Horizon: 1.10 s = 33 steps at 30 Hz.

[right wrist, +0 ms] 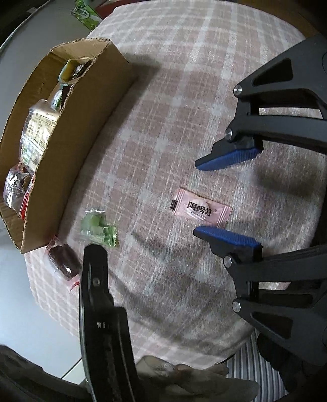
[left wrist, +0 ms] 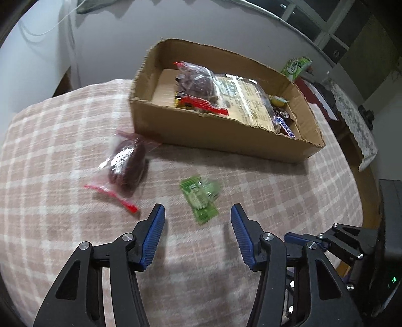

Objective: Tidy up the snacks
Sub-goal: 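Move both tools back toward the remaining candies on the table, then grasp the green-wrapped candy with the left tool while the right tool grasps the pink candy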

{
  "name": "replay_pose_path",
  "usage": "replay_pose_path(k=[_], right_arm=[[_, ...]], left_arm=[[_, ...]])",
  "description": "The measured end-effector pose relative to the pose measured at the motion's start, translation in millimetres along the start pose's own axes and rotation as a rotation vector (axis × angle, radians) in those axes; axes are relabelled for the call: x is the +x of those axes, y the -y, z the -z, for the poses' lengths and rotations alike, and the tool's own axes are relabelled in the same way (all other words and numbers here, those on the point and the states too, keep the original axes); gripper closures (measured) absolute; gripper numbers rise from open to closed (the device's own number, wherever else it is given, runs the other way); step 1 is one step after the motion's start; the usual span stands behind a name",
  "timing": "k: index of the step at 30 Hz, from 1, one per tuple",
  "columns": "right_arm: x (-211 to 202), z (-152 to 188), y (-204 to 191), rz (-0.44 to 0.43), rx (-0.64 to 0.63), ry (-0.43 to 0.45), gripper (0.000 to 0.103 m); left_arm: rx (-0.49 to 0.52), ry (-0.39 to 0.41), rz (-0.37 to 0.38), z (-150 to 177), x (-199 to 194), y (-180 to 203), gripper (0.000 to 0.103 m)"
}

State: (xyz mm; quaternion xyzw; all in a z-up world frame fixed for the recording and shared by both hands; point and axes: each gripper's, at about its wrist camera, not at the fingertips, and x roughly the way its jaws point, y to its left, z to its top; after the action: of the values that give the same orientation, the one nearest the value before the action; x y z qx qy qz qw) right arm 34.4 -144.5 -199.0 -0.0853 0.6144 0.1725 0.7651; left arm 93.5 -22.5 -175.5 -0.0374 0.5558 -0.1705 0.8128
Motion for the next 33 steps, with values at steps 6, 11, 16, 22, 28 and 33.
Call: replay_pose_path(k=[6,11,16,22,28,33], right_arm=[[-0.2,-2.6,3.3,0.016,-0.009,-0.004,0.071],[-0.3,-3.3,8.9,0.008,0.002,-0.007,0.075],[-0.5,-4.0,9.0,0.007,0.005,-0.011,0.078],[0.7,-7.1,9.5,0.002,0.005,-0.015,0.08],[0.9,-8.0,13.5,0.0,0.015,-0.016,0.081],[1.2,-8.8,14.6,-0.001,0.015,-0.019,0.081]], left_arm=[[0.036,-0.014,-0.011,-7.6,15.3,4.7,0.05],[0.08,-0.026,-0.028,-9.7,25.5,9.7,0.065],[0.082,-0.01,-0.026,-7.2,25.8,7.7,0.076],[0.056,-0.009,0.015,-7.0,22.1,-3.1,0.079],[0.047,0.009,0.01,-6.5,16.5,-6.8,0.078],[0.108,-0.008,-0.033,-9.6,24.7,7.5,0.073]])
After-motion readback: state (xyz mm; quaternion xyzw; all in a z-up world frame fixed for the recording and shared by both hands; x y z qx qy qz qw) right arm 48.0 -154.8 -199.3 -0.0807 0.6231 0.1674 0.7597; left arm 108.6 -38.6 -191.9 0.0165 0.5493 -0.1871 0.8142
